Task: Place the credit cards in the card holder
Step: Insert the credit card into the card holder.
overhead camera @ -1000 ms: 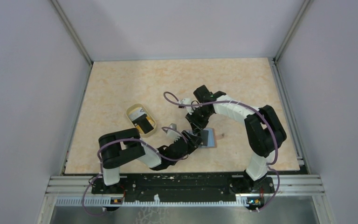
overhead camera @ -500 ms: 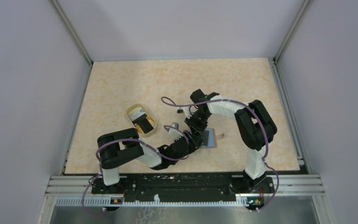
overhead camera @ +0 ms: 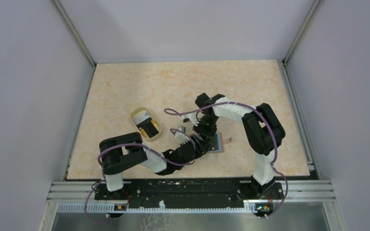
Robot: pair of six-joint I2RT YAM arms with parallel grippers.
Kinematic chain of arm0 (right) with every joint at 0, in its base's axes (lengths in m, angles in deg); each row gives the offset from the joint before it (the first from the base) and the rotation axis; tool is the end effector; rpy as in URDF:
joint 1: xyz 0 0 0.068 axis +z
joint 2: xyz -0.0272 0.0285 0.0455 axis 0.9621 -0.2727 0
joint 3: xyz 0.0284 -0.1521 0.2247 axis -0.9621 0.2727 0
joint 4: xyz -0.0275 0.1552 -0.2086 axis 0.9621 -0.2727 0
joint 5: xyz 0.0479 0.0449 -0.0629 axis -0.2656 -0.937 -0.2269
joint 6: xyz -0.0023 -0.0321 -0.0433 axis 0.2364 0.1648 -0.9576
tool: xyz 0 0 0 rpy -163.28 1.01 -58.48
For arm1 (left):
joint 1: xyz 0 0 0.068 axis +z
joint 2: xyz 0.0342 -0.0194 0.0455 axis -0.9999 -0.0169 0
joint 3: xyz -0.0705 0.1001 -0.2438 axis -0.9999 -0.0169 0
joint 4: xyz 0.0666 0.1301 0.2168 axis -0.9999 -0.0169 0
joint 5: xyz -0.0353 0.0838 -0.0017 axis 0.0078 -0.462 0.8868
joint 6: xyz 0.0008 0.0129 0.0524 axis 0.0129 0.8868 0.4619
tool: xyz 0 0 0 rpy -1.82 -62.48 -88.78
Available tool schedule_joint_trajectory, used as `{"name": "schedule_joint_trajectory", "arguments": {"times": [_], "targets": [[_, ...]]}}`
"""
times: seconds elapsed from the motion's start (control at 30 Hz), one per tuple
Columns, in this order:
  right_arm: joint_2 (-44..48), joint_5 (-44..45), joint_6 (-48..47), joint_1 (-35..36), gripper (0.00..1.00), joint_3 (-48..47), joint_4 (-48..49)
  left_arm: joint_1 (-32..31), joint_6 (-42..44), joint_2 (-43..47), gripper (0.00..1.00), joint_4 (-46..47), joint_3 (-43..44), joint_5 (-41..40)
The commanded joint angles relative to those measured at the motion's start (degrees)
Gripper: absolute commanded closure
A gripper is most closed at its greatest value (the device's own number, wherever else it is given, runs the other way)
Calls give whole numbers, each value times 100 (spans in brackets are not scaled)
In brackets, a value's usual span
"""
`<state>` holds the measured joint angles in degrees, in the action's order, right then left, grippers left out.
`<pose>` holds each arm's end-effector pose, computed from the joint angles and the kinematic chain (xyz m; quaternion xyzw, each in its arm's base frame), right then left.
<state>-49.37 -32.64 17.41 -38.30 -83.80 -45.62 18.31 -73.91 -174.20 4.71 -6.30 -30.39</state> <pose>0.2666 0.2095 0.1661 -0.5434 0.8171 0.1924 0.0083 0.1231 -0.2948 0.1071 -0.1729 0.7987 -0.4331 0.3803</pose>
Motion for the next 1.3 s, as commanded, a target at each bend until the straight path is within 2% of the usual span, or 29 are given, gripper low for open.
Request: {"name": "schedule_joint_trajectory", "arguments": {"times": [0.0,0.27,0.47,0.63,0.7,0.77,0.83,0.93,1.13,1.27], "targets": [[226,-68,-225,-3,86,-251,-208,14,341,21,43,-609,-135,18],[927,-1581,-237,-947,75,-449,-296,21,1554,410,42,55,-189,236],[1648,-2676,-100,-1888,74,-134,-113,15,3031,958,39,212,-41,704],[2572,-2659,848,-2088,74,861,1083,14,4334,1548,38,-444,148,1011],[2898,-2577,1244,-2088,64,1386,1606,14,4574,1884,36,-947,155,858],[2954,-2585,1302,-2082,63,1643,1645,21,4740,2145,33,-1500,126,607],[2798,-2324,1069,-2085,63,1662,1312,23,4714,2379,27,-2087,54,348],[2455,-1741,901,-2085,62,1778,1152,31,4375,2646,25,-2609,-188,55],[2034,-1784,1040,-2085,62,1745,1164,73,3561,2693,31,-2457,-791,97],[1681,-1793,1113,-2084,63,1691,1169,117,3327,2498,35,-2366,-803,213]]}}
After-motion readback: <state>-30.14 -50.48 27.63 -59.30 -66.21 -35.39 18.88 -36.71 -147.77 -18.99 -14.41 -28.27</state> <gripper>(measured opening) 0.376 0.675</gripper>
